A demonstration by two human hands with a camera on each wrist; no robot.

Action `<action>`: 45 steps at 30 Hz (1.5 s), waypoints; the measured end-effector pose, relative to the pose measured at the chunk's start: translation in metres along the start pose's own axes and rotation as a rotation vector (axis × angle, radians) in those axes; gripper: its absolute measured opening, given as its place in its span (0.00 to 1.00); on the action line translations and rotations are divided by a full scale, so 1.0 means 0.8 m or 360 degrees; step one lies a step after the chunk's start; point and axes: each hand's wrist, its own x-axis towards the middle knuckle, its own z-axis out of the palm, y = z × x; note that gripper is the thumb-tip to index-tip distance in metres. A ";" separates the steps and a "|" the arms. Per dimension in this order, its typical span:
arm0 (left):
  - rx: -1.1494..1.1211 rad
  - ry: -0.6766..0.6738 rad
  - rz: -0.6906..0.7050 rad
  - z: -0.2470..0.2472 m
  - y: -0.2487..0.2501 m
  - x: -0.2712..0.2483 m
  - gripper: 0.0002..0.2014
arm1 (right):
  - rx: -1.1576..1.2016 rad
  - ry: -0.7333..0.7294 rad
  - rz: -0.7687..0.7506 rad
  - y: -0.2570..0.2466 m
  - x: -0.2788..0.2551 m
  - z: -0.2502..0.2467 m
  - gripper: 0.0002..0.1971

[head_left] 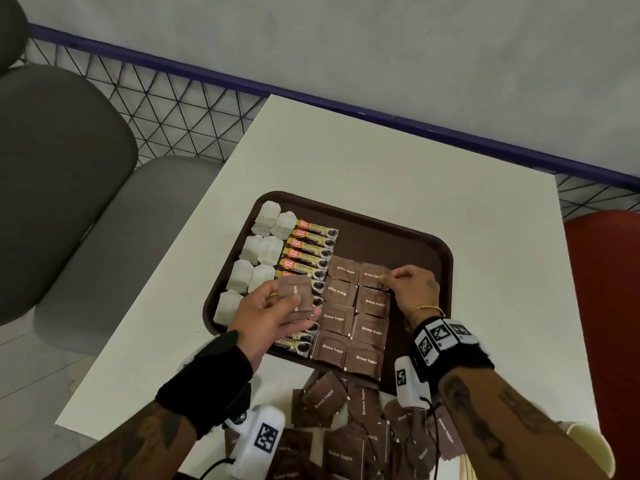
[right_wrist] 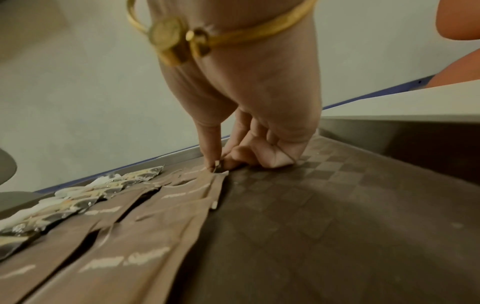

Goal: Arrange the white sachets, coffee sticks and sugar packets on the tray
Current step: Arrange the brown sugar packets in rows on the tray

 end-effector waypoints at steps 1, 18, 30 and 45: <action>-0.0009 -0.0013 0.0002 0.000 0.001 0.000 0.16 | -0.0020 0.0020 -0.0001 -0.001 -0.001 0.000 0.09; 0.0405 0.0047 0.0127 0.014 0.006 0.006 0.21 | 0.0538 -0.1140 -0.0236 -0.067 -0.088 0.014 0.10; 0.0696 0.0250 0.0136 -0.015 0.015 0.013 0.10 | 0.0292 -0.0781 -0.0202 -0.089 -0.022 0.008 0.04; 0.0612 0.0463 0.0090 -0.088 0.004 -0.023 0.08 | -0.0350 -0.0197 -0.0159 -0.080 0.036 0.049 0.04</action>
